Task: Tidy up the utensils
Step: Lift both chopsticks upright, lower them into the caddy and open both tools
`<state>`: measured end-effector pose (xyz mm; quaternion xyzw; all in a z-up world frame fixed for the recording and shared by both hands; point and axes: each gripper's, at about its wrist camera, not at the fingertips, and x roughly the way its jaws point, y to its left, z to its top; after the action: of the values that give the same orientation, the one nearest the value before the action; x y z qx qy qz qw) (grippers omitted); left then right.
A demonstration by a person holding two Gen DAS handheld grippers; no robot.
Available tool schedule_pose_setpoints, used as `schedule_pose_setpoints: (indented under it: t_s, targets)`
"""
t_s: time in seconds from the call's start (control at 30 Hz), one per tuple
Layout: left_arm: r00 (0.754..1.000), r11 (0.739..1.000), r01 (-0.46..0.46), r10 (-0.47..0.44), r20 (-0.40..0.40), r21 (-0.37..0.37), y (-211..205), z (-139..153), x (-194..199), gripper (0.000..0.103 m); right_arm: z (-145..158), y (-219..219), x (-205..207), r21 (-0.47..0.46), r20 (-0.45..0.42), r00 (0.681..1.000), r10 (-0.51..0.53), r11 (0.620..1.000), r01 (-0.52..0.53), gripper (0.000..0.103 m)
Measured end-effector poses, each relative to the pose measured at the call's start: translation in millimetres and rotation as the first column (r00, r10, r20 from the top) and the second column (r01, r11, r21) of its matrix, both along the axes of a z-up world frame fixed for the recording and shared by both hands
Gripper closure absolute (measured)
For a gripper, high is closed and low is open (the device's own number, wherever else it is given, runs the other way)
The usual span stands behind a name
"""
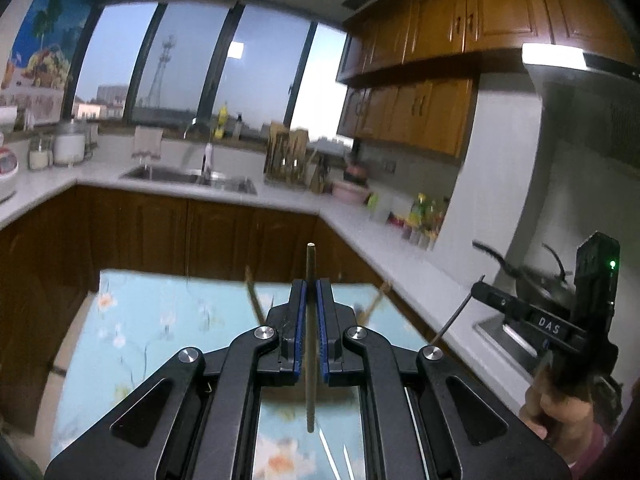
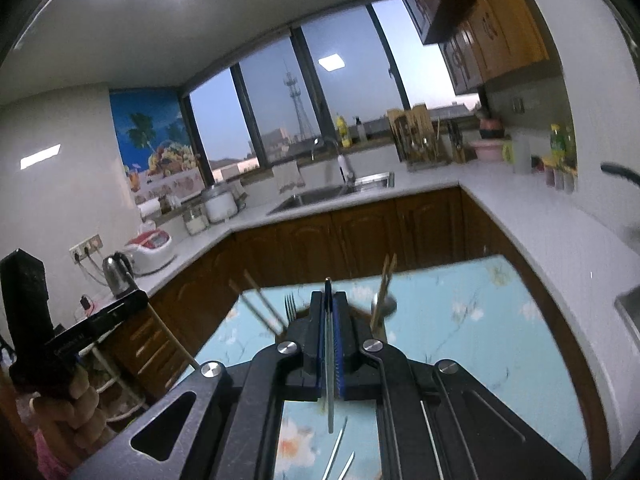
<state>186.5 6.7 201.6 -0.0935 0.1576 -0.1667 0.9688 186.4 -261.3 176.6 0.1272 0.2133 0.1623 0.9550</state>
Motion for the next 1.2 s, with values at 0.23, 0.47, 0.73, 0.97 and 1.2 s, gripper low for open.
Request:
schedule_pose_setpoints:
  t_s: [0.23, 0.47, 0.73, 0.97, 1.2]
  targets:
    - [0.996, 0.998, -0.062, 0.064, 0.065, -0.028, -7, 22, 55, 0.098, 32, -1, 49, -0.008, 0.081, 0.996, -0.047, 0.999, 0.048, 0.099]
    - [0.992, 0.992, -0.118, 0.119, 0.035, -0.041, -13, -18, 90, 0.098, 2, 3, 83, -0.017, 0.048, 0.994, -0.093, 0.995, 0.094, 0.099]
    - [0.995, 0.995, -0.095, 0.095, 0.005, -0.013, -23, -66, 90, 0.098, -47, 8, 89, -0.014, -0.012, 0.995, -0.103, 0.995, 0.102, 0.099]
    - [0.995, 0.996, -0.085, 0.086, -0.056, 0.004, -28, -94, 92, 0.098, -74, 5, 93, 0.007, -0.080, 0.992, -0.097, 0.995, 0.098, 0.099]
    - [0.992, 0.996, -0.089, 0.089, -0.089, 0.009, -25, -100, 95, 0.098, -78, 3, 91, 0.005, -0.098, 0.989, -0.107, 0.994, 0.108, 0.099]
